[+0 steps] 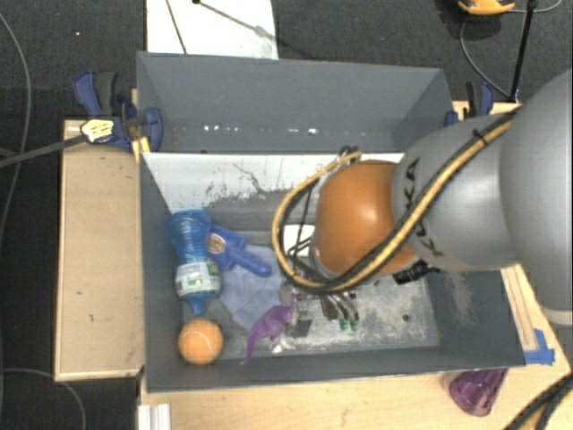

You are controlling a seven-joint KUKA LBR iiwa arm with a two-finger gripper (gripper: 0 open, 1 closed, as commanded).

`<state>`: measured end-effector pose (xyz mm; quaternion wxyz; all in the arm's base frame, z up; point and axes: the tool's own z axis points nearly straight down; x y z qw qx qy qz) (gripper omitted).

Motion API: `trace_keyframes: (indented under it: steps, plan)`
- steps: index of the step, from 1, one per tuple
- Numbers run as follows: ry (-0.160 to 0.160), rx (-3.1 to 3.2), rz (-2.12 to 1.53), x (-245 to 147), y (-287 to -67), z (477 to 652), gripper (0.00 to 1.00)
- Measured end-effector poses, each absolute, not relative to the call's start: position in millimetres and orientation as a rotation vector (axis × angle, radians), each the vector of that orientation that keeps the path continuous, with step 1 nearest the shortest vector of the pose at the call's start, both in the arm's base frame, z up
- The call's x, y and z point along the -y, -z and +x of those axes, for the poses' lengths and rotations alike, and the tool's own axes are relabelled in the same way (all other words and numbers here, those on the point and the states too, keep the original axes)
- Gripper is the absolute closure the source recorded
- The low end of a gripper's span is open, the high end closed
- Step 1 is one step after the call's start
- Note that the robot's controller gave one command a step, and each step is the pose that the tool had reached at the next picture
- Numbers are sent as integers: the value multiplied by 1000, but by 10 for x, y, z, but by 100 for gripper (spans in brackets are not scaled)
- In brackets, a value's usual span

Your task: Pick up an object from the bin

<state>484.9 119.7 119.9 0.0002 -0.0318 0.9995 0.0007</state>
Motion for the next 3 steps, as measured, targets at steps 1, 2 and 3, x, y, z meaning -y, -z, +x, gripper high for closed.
trace_keyframes:
  steps: [1, 2, 3]
  plan:
    - [-7, -3125, -107, -1197, -1502, 4985, 100]
    - [-2, -3144, -95, -1214, -1786, 4973, 100]
    - [-6, -3131, -68, -1219, -2423, 5117, 100]
